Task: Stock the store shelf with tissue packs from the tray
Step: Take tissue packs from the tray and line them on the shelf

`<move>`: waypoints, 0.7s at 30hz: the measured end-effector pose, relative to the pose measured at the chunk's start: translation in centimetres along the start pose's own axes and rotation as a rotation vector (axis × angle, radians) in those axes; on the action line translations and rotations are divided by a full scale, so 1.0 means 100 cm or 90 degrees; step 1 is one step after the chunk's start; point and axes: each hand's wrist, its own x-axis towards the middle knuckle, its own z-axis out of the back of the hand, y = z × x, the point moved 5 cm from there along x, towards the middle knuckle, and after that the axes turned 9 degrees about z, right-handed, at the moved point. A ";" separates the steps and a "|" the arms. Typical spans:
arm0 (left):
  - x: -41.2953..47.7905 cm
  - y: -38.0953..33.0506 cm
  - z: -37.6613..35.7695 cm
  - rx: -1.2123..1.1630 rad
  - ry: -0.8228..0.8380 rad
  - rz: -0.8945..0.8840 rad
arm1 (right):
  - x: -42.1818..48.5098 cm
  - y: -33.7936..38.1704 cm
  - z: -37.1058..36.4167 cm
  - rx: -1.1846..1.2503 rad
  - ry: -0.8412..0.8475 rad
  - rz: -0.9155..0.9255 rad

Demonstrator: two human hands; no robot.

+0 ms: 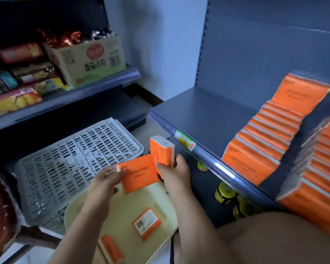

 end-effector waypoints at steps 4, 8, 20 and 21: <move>-0.010 -0.040 -0.032 -0.016 0.056 -0.049 | -0.002 0.057 0.037 -0.015 -0.062 0.108; -0.022 -0.077 -0.073 -0.041 0.157 -0.104 | -0.007 0.115 0.084 -0.052 -0.096 0.229; -0.067 -0.165 -0.224 0.044 0.410 -0.245 | -0.025 0.182 0.288 -0.280 -0.161 0.375; -0.068 -0.172 -0.236 0.053 0.422 -0.253 | -0.026 0.182 0.301 -0.265 -0.171 0.369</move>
